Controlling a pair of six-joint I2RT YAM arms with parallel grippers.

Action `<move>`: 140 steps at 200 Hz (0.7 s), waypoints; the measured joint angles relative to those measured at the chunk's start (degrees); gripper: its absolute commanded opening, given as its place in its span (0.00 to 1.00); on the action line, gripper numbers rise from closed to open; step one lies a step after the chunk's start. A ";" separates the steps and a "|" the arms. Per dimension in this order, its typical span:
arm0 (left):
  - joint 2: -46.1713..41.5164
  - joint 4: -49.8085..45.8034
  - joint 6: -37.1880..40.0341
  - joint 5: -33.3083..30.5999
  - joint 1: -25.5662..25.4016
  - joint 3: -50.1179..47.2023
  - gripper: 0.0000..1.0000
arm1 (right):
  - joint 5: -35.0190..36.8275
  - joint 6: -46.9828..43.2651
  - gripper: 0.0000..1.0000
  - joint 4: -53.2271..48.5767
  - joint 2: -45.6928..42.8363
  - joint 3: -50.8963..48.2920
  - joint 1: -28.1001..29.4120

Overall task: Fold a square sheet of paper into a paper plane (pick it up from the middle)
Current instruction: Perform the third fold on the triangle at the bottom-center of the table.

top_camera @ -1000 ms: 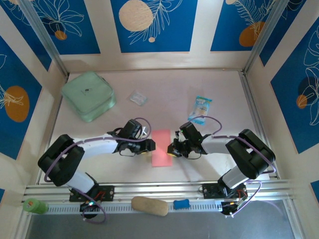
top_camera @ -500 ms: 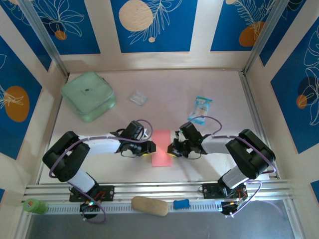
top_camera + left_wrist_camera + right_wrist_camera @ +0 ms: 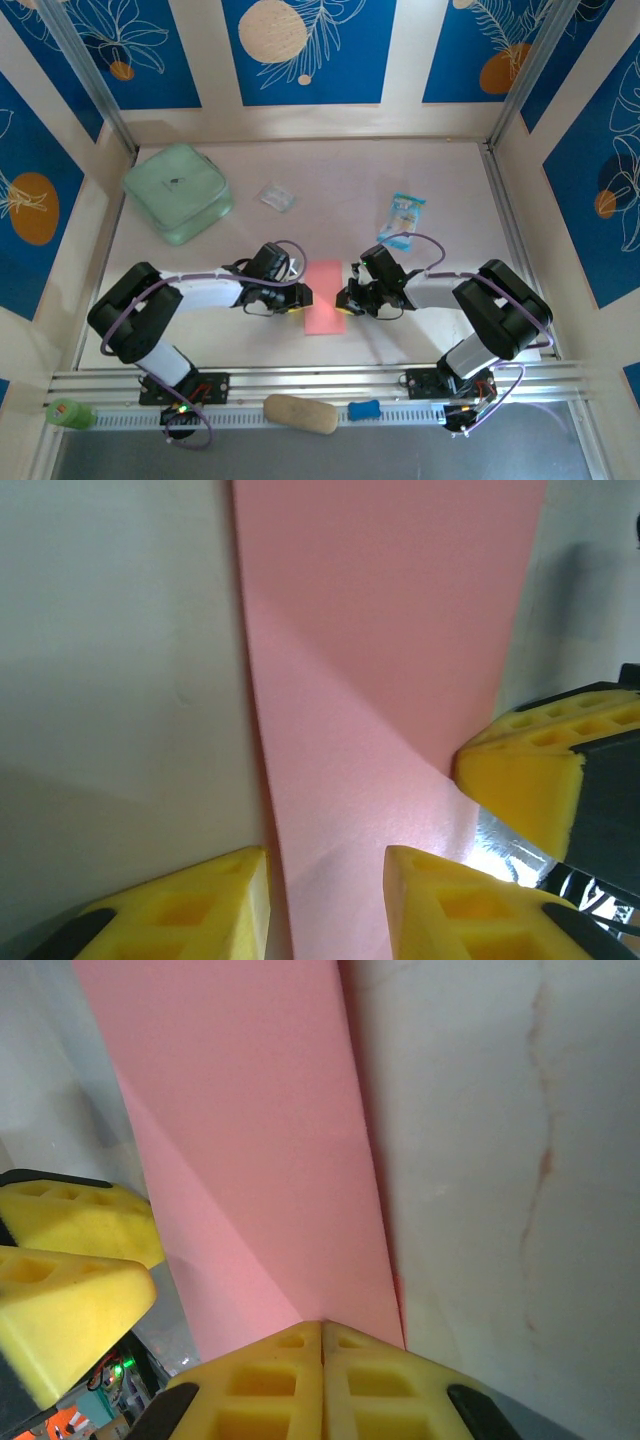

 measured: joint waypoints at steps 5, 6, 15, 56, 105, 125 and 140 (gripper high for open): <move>0.09 0.28 -0.07 0.13 -0.09 0.00 0.33 | 0.00 0.00 0.07 0.00 0.00 0.00 0.00; 0.11 0.33 -0.07 0.15 -0.09 0.00 0.33 | 0.00 0.00 0.07 0.00 0.00 0.00 0.00; 0.15 0.46 -0.24 0.22 -0.11 0.00 0.32 | 0.00 0.00 0.07 0.00 0.00 0.00 0.00; 0.15 1.20 -0.46 0.35 -0.17 0.00 0.31 | 0.04 0.00 0.07 0.00 0.00 0.00 0.00; 0.15 1.25 -0.48 0.33 -0.20 0.00 0.29 | 0.07 0.00 0.07 -0.02 0.00 0.00 0.00; 0.02 1.22 -0.59 0.28 -0.20 0.00 0.25 | 0.07 0.00 0.07 -0.04 0.00 0.00 0.00; -0.07 1.22 -0.92 0.24 -0.22 -0.02 0.22 | 0.09 0.00 0.07 -0.04 -0.02 0.00 0.00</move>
